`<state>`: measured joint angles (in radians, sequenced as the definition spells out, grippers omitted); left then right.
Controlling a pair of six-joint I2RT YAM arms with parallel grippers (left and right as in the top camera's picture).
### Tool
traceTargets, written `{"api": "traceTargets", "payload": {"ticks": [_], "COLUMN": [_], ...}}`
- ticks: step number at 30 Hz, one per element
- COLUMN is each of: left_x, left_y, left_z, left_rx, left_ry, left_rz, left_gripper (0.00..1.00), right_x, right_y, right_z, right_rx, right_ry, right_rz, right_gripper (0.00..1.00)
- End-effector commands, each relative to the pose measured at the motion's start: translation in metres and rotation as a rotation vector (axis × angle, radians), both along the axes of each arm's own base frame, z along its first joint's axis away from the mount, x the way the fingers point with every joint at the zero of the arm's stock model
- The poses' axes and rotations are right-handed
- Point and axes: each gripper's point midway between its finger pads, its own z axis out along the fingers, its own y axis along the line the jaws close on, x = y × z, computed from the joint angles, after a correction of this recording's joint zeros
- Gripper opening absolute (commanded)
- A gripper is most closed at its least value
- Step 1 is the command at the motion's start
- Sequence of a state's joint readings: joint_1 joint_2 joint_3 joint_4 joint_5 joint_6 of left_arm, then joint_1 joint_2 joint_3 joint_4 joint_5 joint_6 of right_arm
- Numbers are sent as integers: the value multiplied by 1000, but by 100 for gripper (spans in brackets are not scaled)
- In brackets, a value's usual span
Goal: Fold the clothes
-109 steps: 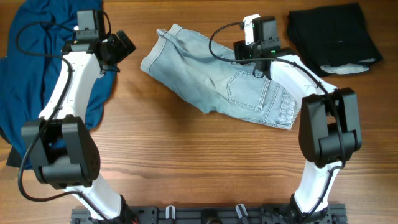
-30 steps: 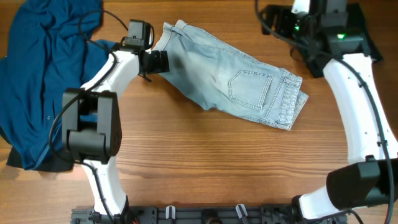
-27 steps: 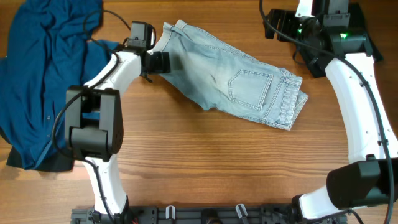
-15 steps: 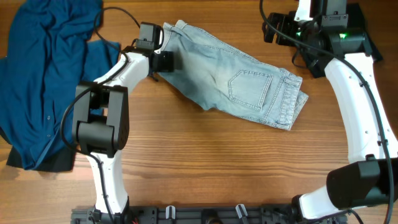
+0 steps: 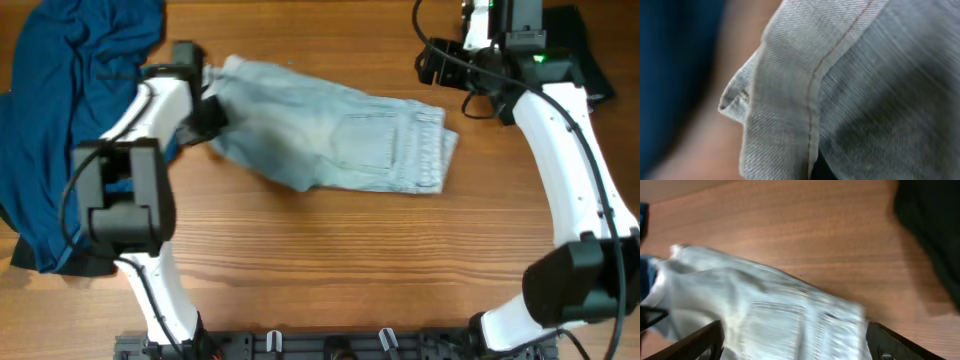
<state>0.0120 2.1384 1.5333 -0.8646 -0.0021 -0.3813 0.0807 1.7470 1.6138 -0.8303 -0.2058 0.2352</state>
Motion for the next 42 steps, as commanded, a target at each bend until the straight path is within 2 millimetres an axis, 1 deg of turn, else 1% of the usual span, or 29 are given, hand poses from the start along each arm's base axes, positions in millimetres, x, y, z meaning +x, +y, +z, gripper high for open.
{"api": "traceTargets", "payload": {"ticks": [1, 3, 4, 5, 6, 7, 8, 10, 14, 17, 19, 24, 27, 28, 30, 32, 34, 35, 38, 39, 42], "left_x": [-46, -66, -76, -83, -87, -92, -97, -97, -97, -91, -85, -65, -53, -50, -44, -37, -32, -31, -30, -29, -28], "left_y": [35, 36, 35, 33, 32, 29, 25, 21, 15, 15, 16, 17, 17, 18, 16, 15, 15, 16, 16, 17, 20], "left_z": [15, 19, 20, 22, 22, 24, 25, 25, 32, 47, 63, 114, 134, 136, 136, 129, 118, 112, 93, 84, 67], "left_rx": [22, 4, 0, -4, -5, -6, -8, -8, -3, 10, 18, 34, 41, 42, 36, 25, 25, 24, 24, 22, 19], "left_ry": [135, 209, 251, 280, 300, 321, 342, 346, 335, 285, 227, 8, -97, -111, -134, -141, -128, -117, -72, -50, -18], "left_rz": [126, 139, 129, 104, 84, 53, 6, -30, -50, -54, -53, -49, -48, -47, -49, -51, -51, -51, -72, -70, -61], "left_gripper": [4, 4, 8, 23, 56, 77, 92, 98, 99, 98, 98, 100, 100, 100, 100, 100, 100, 100, 100, 100, 100], "right_x": [-3, -3, -3, -4, -5, -6, -9, -14, -33, -38, -43, -54, -65, -67, -70, -71, -71, -72, -75, -77, -81], "right_y": [22, 27, 29, 30, 31, 31, 31, 30, 19, 8, 1, -21, -30, -29, -25, -18, -14, -13, -13, -13, -13], "right_z": [-39, -50, -55, -59, -62, -64, -66, -68, -78, -80, -81, -88, -104, -108, -118, -128, -136, -140, -149, -153, -161], "right_rx": [85, 103, 104, 103, 102, 101, 98, 90, 61, 58, 59, 53, 64, 73, 107, 140, 161, 162, 160, 160, 161], "right_ry": [111, 140, 153, 164, 175, 181, 194, 213, 297, 321, 344, 390, 420, 422, 415, 391, 378, 375, 376, 376, 380], "right_rz": [64, 81, 85, 87, 89, 92, 95, 105, 121, 114, 105, 102, 117, 129, 154, 187, 192, 194, 196, 197, 196], "right_gripper": [88, 87, 87, 87, 87, 87, 87, 88, 92, 93, 93, 90, 90, 90, 90, 90, 91, 93, 94, 99, 100]}}
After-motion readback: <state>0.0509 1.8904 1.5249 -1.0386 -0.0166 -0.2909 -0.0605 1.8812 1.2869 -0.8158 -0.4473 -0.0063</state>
